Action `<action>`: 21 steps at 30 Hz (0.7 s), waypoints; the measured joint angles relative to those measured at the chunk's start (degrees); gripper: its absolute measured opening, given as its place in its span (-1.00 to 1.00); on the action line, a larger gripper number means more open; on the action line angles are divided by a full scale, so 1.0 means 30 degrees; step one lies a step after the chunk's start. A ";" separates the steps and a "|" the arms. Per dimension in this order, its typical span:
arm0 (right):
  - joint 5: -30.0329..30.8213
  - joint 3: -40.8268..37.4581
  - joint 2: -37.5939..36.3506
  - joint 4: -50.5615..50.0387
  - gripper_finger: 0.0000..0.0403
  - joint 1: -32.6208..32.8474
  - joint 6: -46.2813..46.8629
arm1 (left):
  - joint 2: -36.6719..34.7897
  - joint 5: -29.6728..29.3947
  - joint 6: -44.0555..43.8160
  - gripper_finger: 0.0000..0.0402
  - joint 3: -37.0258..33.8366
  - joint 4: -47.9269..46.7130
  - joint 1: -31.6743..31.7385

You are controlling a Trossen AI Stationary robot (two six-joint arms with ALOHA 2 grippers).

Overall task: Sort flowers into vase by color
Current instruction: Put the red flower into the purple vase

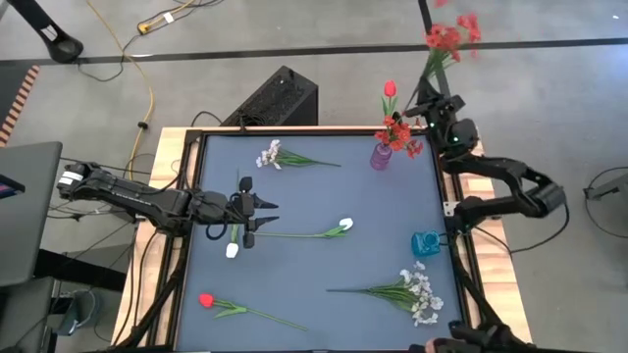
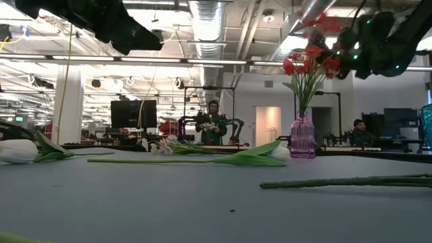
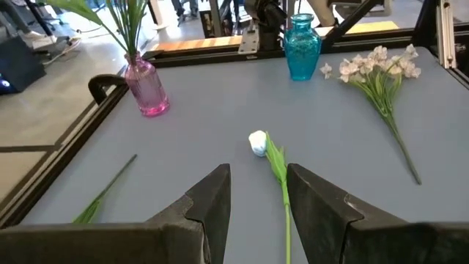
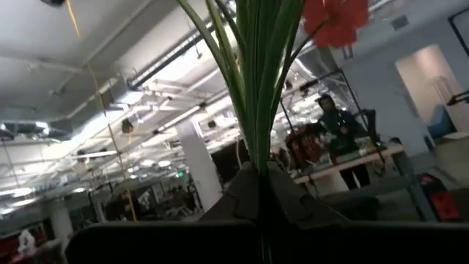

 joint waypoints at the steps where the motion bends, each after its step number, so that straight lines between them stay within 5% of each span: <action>1: 0.0002 0.0000 0.0329 -0.0020 -0.86 0.0021 0.0030 | 0.0000 -0.0008 0.0083 -0.38 0.0000 -0.0005 0.0000; 21: -0.0104 -0.0284 0.2236 -0.0007 -0.86 0.1937 -0.0575 | 0.0000 -0.0021 0.0248 -0.38 0.0000 -0.0347 0.0000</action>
